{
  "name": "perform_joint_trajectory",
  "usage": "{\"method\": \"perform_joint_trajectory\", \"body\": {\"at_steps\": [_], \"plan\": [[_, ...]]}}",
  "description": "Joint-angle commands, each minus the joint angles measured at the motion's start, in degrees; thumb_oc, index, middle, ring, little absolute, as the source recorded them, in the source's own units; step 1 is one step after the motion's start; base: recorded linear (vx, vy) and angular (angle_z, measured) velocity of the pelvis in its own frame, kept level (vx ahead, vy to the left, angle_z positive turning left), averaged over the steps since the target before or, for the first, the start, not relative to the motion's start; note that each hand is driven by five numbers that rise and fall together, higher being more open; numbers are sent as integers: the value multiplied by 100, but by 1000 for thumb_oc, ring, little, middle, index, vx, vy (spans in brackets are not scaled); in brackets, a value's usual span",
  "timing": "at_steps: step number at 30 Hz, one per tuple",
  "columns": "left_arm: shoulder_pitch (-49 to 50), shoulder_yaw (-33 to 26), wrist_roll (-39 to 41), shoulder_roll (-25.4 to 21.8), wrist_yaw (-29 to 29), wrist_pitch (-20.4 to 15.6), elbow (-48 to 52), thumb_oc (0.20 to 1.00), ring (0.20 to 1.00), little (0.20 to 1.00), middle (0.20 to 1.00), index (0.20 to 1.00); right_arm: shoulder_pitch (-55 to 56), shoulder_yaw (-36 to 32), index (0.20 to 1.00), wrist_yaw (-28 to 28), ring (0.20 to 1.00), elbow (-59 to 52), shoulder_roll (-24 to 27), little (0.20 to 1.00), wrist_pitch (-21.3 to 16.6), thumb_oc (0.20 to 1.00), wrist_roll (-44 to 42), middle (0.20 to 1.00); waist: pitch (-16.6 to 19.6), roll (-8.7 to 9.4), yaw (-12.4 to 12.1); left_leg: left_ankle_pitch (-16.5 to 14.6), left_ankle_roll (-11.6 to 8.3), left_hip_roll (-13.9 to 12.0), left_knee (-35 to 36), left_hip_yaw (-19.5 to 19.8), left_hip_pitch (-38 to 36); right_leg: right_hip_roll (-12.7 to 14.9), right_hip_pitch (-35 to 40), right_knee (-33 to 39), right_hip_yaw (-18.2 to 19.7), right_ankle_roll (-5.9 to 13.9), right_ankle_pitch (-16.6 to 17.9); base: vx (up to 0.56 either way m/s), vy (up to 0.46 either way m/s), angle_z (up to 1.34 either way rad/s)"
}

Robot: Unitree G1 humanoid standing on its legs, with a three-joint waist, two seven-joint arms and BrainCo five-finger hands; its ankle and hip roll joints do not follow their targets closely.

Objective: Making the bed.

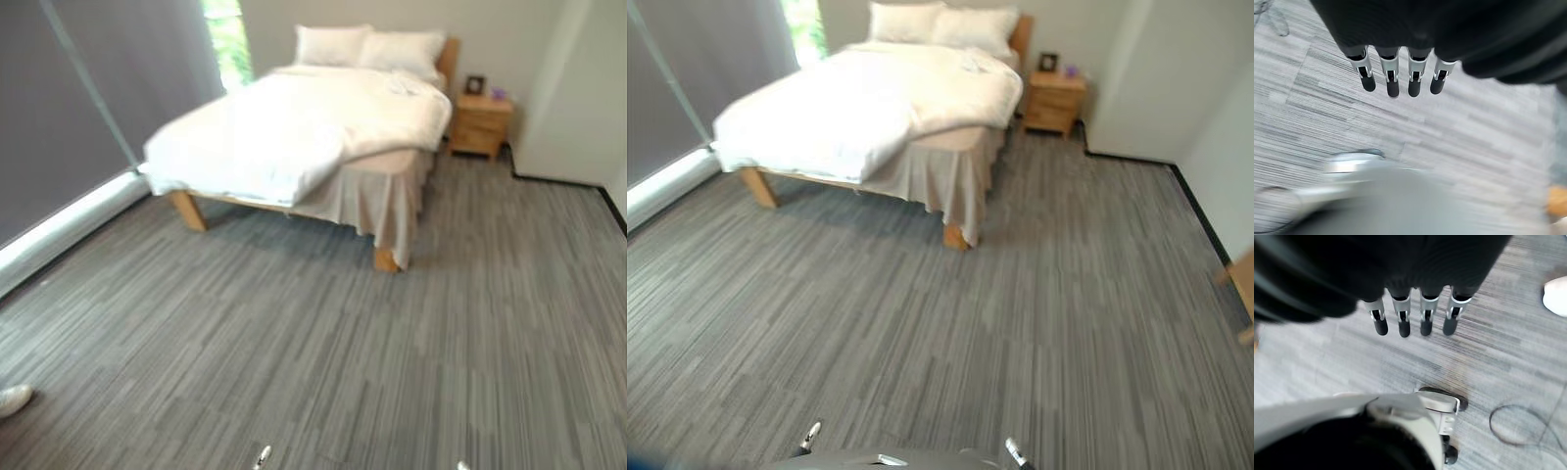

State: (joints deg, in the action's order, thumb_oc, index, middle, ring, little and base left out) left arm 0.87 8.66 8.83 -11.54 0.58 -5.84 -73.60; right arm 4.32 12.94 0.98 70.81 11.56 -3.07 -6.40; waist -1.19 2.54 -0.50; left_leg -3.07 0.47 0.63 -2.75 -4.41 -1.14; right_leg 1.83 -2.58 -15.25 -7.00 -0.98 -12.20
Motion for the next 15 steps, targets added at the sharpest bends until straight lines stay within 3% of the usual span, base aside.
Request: {"method": "perform_joint_trajectory", "body": {"at_steps": [1,4,10,11,14,15], "plan": [[-676,76,-91,314,108,-227,-178,1000,1000,1000,1000,1000,-703,189,1000,29,1000,125,51,1000,-215,1000,-97,1000,-310,111,12,417,-257,-173,492,137,-390,354,1211,1902,-416,640,1098,10,2,-5],[-693,109,-230,292,196,-209,-219,1000,1000,1000,1000,1000,-797,351,1000,58,1000,112,-18,1000,-200,1000,78,1000,-292,113,-38,400,-248,-167,506,163,-416,364,1241,1922,-435,651,1097,15,11,2],[-741,60,-243,337,87,34,-609,1000,1000,1000,1000,1000,-835,85,1000,-123,1000,-161,68,1000,-248,1000,-671,1000,-249,19,83,372,-237,-178,606,19,-566,355,1259,1950,-319,681,1108,41,46,-2],[-915,191,-237,235,197,-46,-227,1000,1000,1000,1000,1000,-1008,-289,1000,-93,1000,-397,262,1000,-326,1000,-1251,1000,-229,-54,158,353,-230,-181,649,-42,-610,363,1231,1928,-267,703,1109,45,58,-26],[-900,94,390,84,199,-164,491,1000,1000,1000,1000,1000,-967,-494,1000,17,1000,-1043,428,1000,-441,1000,-1518,1000,-253,-80,162,348,-223,-172,655,-30,-609,376,1215,1921,-262,714,1116,21,48,-21],[-705,124,806,-139,125,-176,1679,1000,1000,1000,1000,1000,-803,-766,1000,132,1000,-1912,586,1000,-458,1000,-1693,1000,-277,-80,145,349,-219,-169,655,-5,-605,385,1217,1920,-284,723,1126,0,0,0]]}}
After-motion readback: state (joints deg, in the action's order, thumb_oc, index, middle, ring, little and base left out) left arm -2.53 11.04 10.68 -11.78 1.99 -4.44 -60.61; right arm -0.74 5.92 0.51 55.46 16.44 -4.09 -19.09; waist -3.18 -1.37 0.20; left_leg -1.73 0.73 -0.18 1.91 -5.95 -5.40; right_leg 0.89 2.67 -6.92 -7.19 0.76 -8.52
